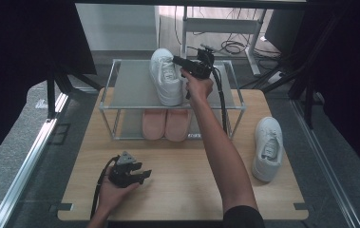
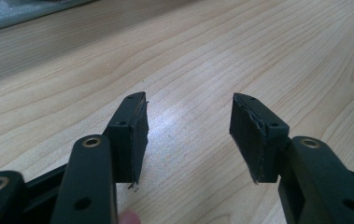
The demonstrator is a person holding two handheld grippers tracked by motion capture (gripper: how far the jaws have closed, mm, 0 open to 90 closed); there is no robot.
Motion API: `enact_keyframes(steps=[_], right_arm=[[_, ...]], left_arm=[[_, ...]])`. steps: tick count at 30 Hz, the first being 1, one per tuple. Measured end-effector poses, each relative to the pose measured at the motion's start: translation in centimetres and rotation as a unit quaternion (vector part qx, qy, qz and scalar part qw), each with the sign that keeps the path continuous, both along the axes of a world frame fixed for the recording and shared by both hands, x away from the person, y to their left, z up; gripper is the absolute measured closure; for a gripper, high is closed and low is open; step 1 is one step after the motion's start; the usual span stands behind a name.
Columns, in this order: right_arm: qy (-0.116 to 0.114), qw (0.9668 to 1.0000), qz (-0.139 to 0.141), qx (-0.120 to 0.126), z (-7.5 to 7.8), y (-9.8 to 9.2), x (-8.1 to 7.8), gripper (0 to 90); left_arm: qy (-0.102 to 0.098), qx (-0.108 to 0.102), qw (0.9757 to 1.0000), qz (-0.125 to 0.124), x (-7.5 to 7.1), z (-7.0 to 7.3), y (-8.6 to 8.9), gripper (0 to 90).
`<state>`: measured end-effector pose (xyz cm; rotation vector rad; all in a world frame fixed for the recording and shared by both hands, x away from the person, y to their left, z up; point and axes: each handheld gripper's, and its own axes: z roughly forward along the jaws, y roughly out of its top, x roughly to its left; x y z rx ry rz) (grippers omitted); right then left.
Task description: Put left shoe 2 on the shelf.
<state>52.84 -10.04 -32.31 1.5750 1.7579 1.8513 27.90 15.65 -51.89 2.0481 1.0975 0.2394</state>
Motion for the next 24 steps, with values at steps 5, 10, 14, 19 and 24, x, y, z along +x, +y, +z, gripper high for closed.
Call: enact_keyframes(steps=[5, 10, 14, 19, 24], right_arm=[[-0.011, 0.9998, 0.011, -0.009, 0.0, -1.2, -1.3, 68.6], [-0.021, 0.9994, 0.019, -0.021, -0.5, -2.7, -2.8, 78.7], [-0.025, 0.999, 0.028, -0.022, -1.0, -3.9, -4.0, 83.6], [-0.02, 0.9988, 0.032, -0.032, -1.9, -4.8, -5.2, 87.9], [-0.019, 0.9983, 0.039, -0.037, -3.1, -5.2, -6.0, 89.9]], left_arm=[[-0.001, -0.001, 1.0, 0.001, 0.0, 0.0, -0.1, 47.6], [-0.004, 0.002, 1.0, 0.002, -0.1, 0.2, -0.2, 47.6], [-0.002, 0.005, 1.0, 0.002, -0.1, 0.2, -0.2, 47.6], [-0.004, 0.007, 1.0, 0.002, -0.2, 0.2, -0.3, 47.6], [-0.003, 0.011, 0.9999, -0.002, -0.1, 0.1, -0.5, 47.6]])
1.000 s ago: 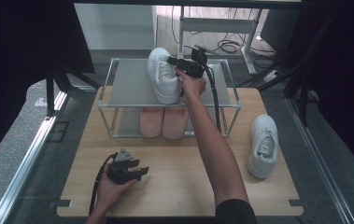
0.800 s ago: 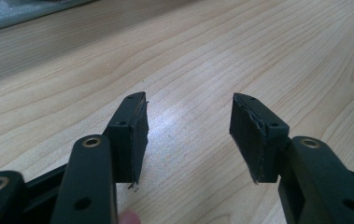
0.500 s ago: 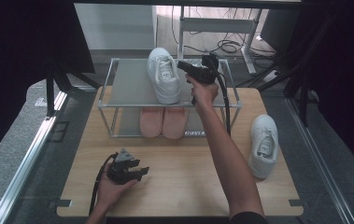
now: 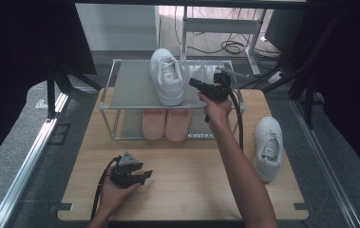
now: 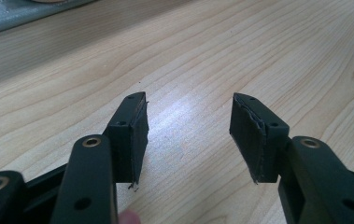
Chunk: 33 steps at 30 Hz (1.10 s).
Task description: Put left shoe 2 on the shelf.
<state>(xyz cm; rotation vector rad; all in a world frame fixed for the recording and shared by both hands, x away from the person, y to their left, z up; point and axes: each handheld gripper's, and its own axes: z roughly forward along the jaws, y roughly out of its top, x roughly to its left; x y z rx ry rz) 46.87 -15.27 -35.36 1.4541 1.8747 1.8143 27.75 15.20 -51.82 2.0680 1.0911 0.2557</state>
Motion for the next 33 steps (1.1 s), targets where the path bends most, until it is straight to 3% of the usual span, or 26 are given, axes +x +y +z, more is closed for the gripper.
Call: enact_keyframes(steps=[15, 21, 33], right_arm=[[0.014, 0.9995, 0.024, -0.018, -2.9, 1.3, -1.1, 90.0], [0.009, 0.9994, 0.02, -0.026, -3.0, 1.6, -1.3, 90.0], [0.007, 0.9997, 0.014, -0.016, -2.9, 2.0, -1.6, 90.0]], left_arm=[[-0.001, 0.0, 1.0, 0.003, -0.1, 0.1, 0.1, 47.6], [0.0, 0.004, 1.0, 0.0, -0.1, 0.1, 0.1, 47.6], [0.0, 0.007, 1.0, -0.004, 0.0, 0.0, -0.1, 47.6]])
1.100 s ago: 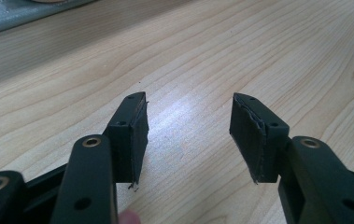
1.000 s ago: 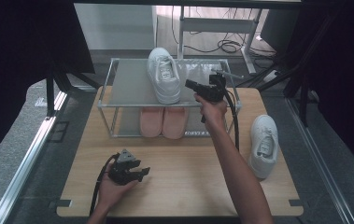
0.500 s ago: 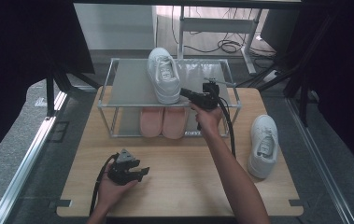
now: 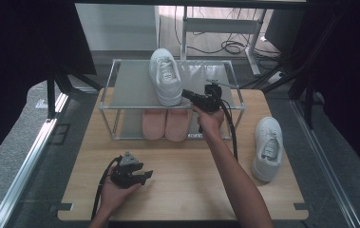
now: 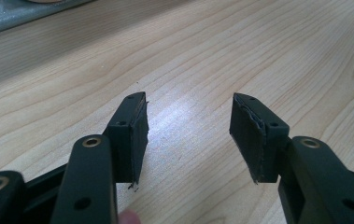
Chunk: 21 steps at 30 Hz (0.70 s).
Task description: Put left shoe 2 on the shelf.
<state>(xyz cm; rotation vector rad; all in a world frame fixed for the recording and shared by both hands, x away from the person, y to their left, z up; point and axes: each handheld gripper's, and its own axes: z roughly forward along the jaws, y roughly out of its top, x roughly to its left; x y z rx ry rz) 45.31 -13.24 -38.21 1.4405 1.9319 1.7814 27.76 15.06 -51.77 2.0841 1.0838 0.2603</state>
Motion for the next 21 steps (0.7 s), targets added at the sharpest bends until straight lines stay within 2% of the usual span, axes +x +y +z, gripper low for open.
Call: enact_keyframes(steps=[5, 12, 21], right_arm=[[0.005, 0.9999, 0.001, 0.009, 0.0, 0.1, 0.0, 90.0], [0.003, 0.9999, 0.0, 0.011, 0.0, 0.3, -0.1, 90.0], [0.008, 0.9995, 0.015, 0.026, -0.1, 1.2, -0.2, 90.0]], left_arm=[[-0.001, 0.0, 1.0, -0.001, 0.0, 0.0, -0.1, 47.6], [0.001, 0.001, 1.0, -0.001, 0.1, -0.1, -0.1, 47.6], [0.001, 0.0, 1.0, -0.001, 0.1, -0.1, -0.1, 47.6]])
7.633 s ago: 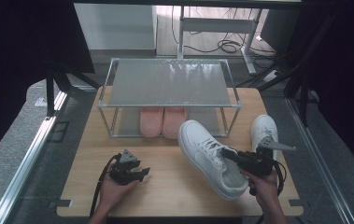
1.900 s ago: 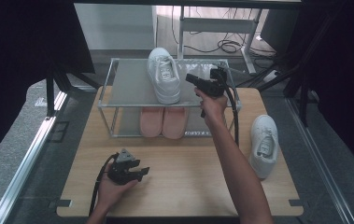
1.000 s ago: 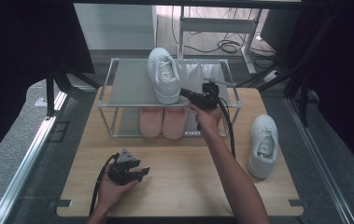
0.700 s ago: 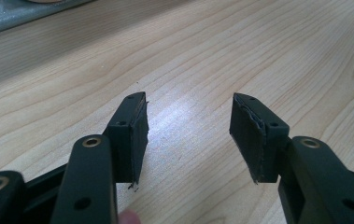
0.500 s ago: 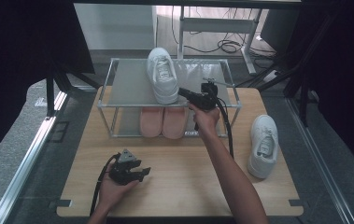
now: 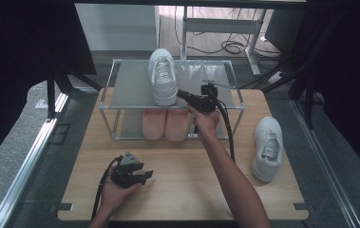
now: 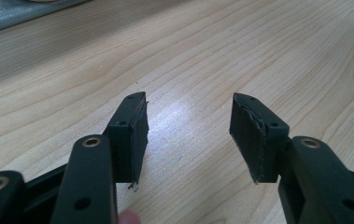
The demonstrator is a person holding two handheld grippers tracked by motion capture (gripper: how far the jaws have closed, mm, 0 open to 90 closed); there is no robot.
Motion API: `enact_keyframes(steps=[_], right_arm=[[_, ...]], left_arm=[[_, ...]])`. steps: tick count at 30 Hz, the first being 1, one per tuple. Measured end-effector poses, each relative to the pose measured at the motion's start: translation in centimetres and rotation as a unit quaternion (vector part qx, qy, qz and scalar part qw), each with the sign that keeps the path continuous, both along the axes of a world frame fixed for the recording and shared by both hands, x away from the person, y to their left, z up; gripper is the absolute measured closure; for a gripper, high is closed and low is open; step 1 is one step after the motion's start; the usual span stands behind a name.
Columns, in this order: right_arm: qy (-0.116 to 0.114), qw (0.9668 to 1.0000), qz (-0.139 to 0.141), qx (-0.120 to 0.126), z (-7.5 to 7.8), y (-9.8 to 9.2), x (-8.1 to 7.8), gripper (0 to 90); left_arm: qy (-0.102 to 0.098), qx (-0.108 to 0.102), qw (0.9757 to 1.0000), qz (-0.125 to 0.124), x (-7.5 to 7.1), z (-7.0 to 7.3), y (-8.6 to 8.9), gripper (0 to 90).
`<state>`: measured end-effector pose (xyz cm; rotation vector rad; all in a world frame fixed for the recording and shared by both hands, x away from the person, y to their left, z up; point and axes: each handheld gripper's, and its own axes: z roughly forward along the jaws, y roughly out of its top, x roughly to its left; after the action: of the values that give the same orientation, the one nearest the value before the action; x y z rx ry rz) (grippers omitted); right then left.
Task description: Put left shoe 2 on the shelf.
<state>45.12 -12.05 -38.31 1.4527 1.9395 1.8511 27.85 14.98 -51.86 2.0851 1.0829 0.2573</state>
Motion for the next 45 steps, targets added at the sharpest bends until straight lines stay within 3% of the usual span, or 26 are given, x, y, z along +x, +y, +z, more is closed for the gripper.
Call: enact_keyframes(steps=[12, 22, 37, 45], right_arm=[[-0.001, 0.9995, 0.032, -0.001, -0.1, 2.5, -0.2, 90.0], [-0.009, 0.9993, 0.035, -0.002, 0.0, 2.3, -0.4, 90.0], [-0.042, 0.9983, 0.037, -0.012, 0.7, -0.4, -2.4, 89.0], [-0.055, 0.9975, 0.038, -0.024, 0.5, -2.0, -4.1, 81.3]], left_arm=[[-0.002, -0.004, 1.0, 0.004, 0.0, 0.1, 0.1, 47.6], [-0.002, -0.003, 1.0, 0.004, -0.1, 0.0, 0.2, 47.6], [-0.002, -0.004, 1.0, 0.007, -0.1, 0.0, 0.1, 47.4], [-0.004, -0.002, 1.0, 0.005, -0.1, 0.1, 0.2, 47.5]])
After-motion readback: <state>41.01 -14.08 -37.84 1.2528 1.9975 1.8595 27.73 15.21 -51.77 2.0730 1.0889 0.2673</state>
